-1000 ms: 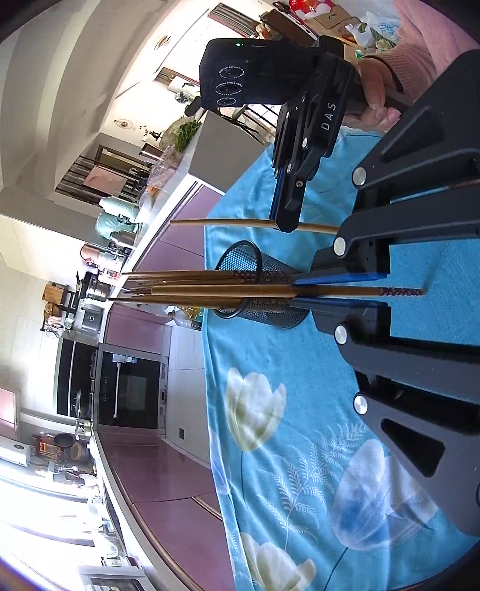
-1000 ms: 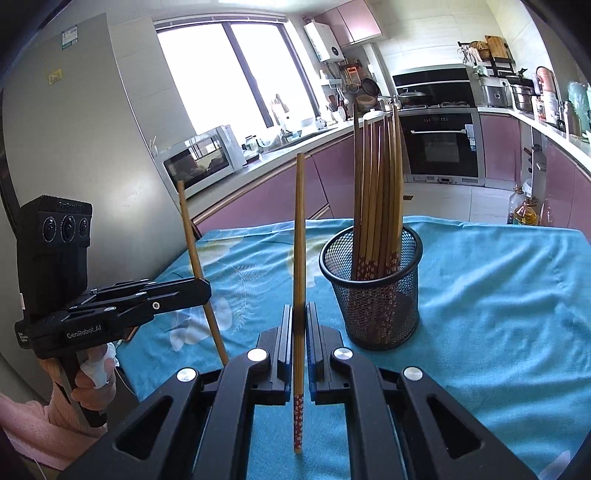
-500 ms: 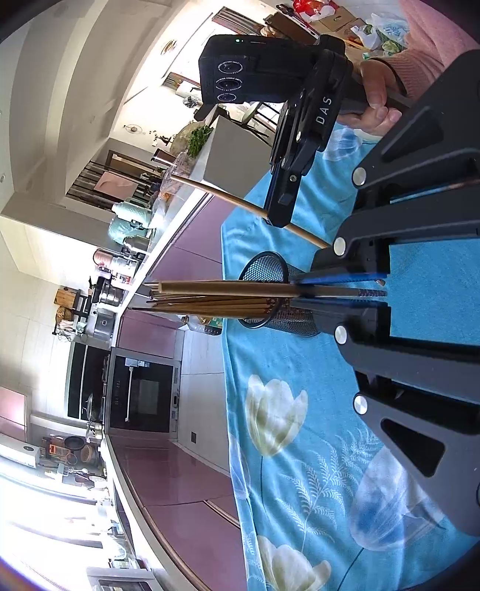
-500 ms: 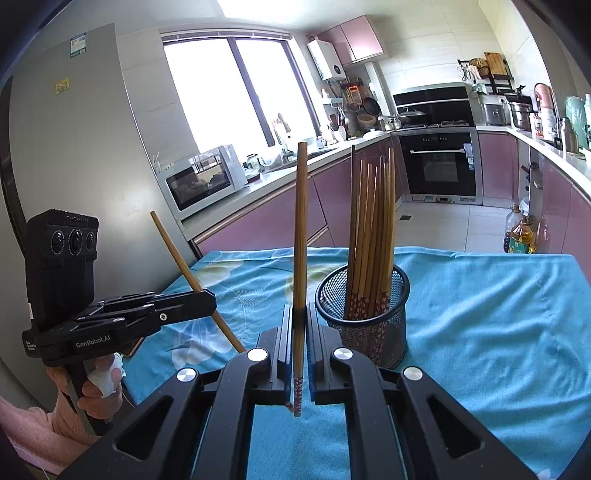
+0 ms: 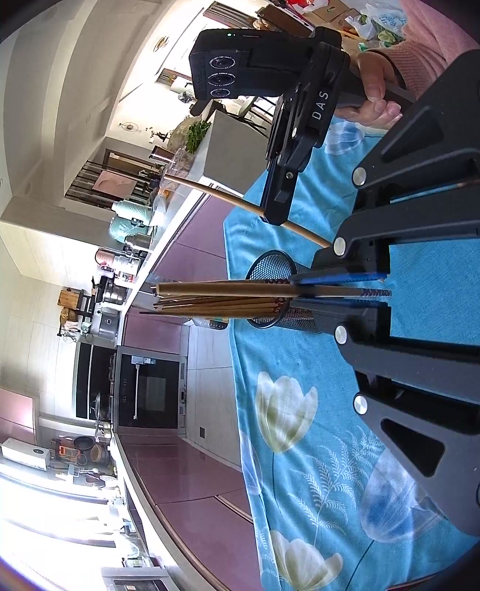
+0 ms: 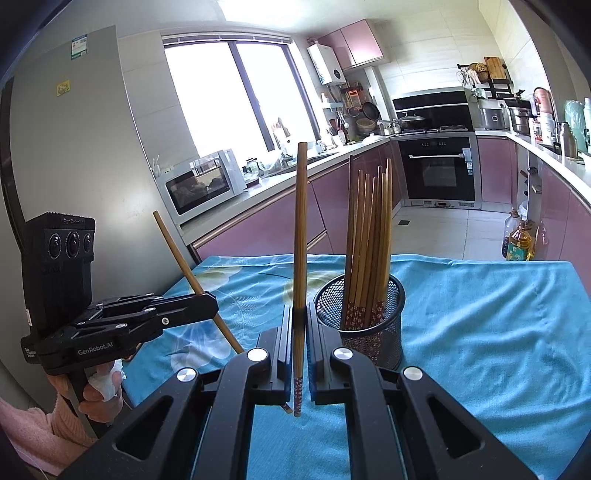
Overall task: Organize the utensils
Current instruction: 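Hold the chopstick upright above the mesh cup with the right tool while the left tool holds its own, then lower the chopstick into the mesh cup with the right tool while the left tool lowers its own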
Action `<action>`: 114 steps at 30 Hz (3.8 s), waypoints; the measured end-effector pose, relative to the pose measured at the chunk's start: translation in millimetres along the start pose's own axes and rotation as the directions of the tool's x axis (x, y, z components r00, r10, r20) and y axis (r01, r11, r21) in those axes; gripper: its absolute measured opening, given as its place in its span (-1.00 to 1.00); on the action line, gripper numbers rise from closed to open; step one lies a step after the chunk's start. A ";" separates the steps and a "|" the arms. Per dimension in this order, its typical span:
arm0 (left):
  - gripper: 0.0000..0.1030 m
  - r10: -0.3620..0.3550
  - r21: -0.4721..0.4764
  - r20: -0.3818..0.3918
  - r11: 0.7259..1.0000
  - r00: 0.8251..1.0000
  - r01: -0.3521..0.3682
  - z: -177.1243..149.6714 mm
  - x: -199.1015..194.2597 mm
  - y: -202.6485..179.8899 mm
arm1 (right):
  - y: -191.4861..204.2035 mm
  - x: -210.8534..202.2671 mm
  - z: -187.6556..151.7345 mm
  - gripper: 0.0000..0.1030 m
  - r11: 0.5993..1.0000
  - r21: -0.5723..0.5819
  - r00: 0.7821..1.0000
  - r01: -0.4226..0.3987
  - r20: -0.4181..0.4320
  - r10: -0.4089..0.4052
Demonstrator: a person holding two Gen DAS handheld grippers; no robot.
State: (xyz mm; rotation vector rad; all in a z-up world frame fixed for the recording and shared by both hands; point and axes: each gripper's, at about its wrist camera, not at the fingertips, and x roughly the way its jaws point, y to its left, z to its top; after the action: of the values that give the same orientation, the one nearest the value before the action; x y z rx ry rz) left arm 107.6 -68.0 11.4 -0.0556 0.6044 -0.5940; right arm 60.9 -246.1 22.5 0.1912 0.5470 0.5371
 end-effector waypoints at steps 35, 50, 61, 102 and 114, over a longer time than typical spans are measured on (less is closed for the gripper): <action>-0.86 0.020 0.054 0.043 0.998 0.999 -0.022 17.3 -6.4 -19.6 | 1.5 -3.8 14.9 -0.89 1.000 -0.020 1.000 0.003 0.028 -0.003; -0.86 0.011 0.070 0.072 0.997 0.997 -0.016 30.1 -13.7 -26.6 | 2.4 -5.5 26.8 -0.89 0.999 -0.038 0.998 0.004 0.056 -0.002; -0.86 0.005 0.089 0.085 0.996 0.996 -0.013 36.8 -16.8 -34.4 | 1.4 -5.6 31.3 -0.89 0.999 -0.048 0.998 0.001 0.067 0.002; -0.86 -0.020 0.134 0.131 0.991 0.991 0.003 53.2 -33.5 -45.9 | -3.6 -11.1 54.3 -0.89 0.998 -0.061 0.992 -0.004 0.126 0.012; -0.86 -0.014 0.138 0.141 0.990 0.990 -0.006 57.2 -40.7 -42.8 | -7.8 -10.6 59.9 -0.89 0.999 -0.052 0.991 0.002 0.134 0.005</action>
State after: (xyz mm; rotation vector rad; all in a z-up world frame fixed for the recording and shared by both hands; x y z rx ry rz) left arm 90.3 -88.4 89.2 0.0314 0.4245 -0.6287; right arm 89.1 -260.3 75.2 0.1770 0.4014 0.5356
